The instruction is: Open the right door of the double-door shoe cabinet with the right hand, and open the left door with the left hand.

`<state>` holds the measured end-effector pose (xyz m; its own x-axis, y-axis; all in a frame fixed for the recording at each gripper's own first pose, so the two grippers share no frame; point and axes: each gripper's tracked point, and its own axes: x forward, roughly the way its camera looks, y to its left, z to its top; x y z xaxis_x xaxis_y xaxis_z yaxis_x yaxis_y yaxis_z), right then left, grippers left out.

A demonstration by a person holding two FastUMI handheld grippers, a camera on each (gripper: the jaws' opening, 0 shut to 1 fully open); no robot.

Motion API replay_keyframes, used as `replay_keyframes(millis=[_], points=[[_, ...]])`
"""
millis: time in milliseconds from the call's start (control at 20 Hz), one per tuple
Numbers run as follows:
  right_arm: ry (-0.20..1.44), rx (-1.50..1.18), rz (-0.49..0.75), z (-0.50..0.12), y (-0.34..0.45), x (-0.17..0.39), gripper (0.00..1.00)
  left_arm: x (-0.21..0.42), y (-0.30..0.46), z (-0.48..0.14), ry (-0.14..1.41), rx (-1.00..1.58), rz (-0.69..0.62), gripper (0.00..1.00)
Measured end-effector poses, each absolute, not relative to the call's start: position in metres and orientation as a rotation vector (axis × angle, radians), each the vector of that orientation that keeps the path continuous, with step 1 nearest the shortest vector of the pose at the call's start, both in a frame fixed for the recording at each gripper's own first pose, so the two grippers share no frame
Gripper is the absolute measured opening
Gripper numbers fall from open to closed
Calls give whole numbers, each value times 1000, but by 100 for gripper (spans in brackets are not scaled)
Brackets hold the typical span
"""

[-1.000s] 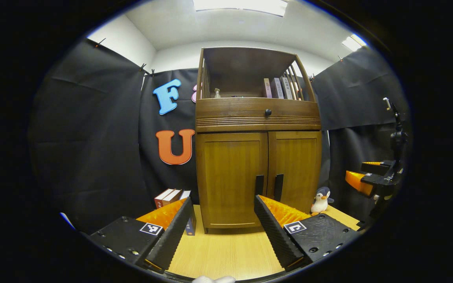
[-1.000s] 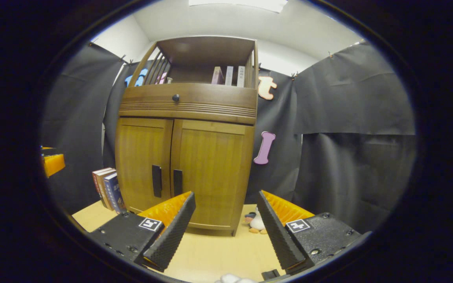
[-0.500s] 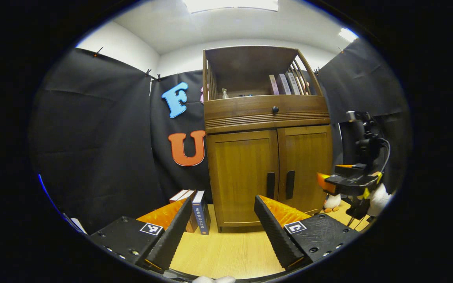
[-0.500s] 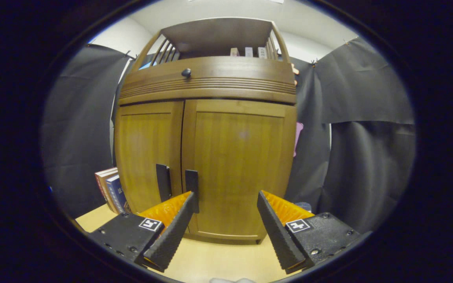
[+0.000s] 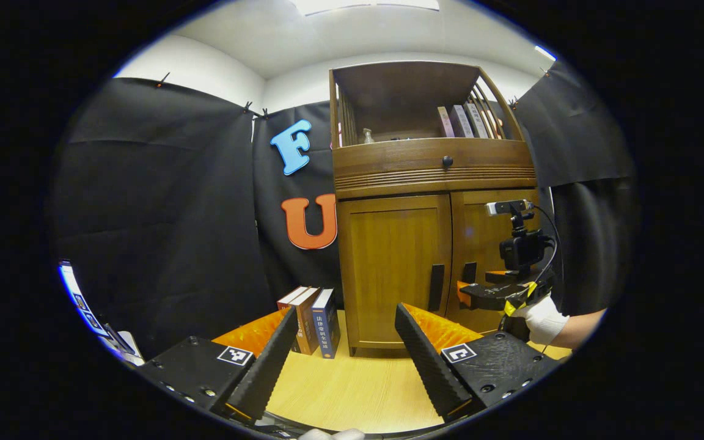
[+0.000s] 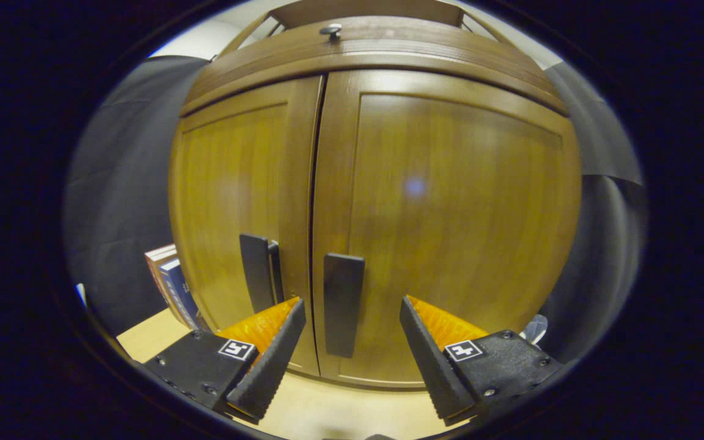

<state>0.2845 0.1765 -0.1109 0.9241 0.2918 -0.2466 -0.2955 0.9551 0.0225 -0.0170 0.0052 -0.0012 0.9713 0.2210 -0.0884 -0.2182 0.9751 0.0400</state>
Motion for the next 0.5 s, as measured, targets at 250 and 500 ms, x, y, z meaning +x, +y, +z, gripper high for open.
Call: replay_keyframes(millis=[250, 500], points=[[301, 11, 298, -122, 188, 301, 87, -25, 10, -1, 100, 12, 259, 96], [303, 64, 282, -122, 195, 301, 37, -33, 16, -3, 105, -7, 268, 96]])
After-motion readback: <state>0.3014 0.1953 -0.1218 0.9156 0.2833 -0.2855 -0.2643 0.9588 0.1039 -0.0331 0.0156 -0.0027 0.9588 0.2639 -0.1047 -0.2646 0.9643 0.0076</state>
